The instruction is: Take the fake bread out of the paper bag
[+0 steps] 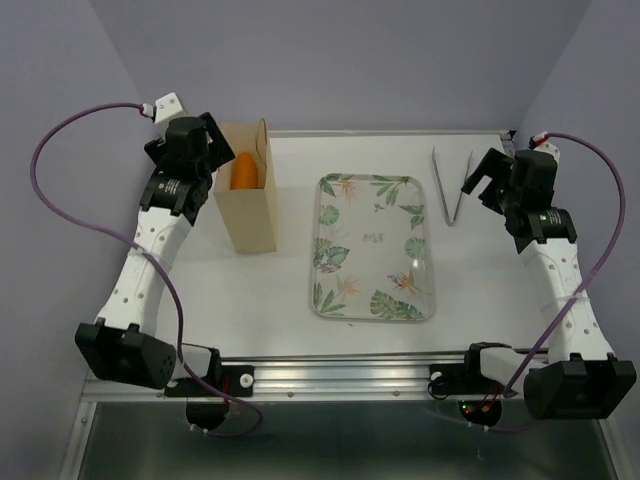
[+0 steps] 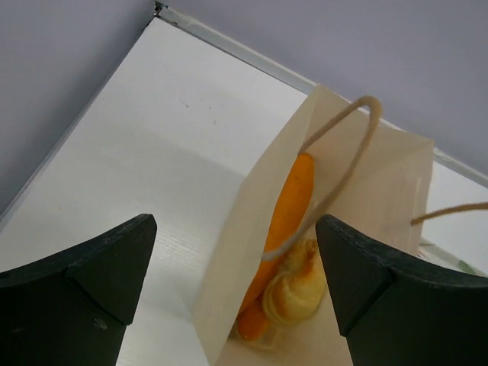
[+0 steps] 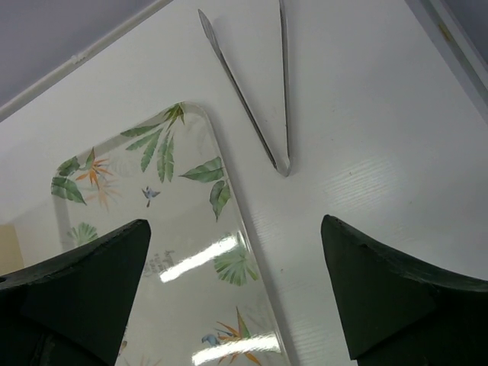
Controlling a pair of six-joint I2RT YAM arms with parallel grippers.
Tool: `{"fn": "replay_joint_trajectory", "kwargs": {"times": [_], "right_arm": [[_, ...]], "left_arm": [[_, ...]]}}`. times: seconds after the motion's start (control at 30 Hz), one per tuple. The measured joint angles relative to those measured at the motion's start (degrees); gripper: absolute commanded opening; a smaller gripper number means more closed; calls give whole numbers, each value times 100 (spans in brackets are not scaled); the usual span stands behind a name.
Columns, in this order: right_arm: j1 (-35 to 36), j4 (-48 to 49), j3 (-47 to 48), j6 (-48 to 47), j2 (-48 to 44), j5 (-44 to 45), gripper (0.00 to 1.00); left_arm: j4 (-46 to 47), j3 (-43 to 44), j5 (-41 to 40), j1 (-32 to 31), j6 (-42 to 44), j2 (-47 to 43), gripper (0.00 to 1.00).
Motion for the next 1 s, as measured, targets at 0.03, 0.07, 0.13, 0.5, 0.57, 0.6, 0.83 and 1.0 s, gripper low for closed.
{"fn": "replay_joint_trajectory", "kwargs": {"times": [0.03,0.07,0.13,0.5,0.57,0.6,0.83,1.0], "right_arm": [[0,-4,-26,-37,-26,42,100],[0,0,-44,-57,-52,61,100],[0,4,-70,-98,-114,87,100],[0,52,-105,-273,-249,229,100],[0,52,-105,-291,-236,267,100],[0,52,-105,-293,-232,275,100],[0,55,-111,-376,-179,466,100],[0,55,-116,-424,-181,688,100]], "left_arm": [[13,151,55,116,61,256,99],[26,243,116,201,118,461,99],[44,356,299,358,313,831,99],[269,691,1019,448,1373,1661,14],[328,841,1056,448,1582,1773,0],[334,881,1067,450,1631,1801,0],[393,1720,1038,457,2822,2496,0],[428,3101,955,474,3871,3311,0]]}}
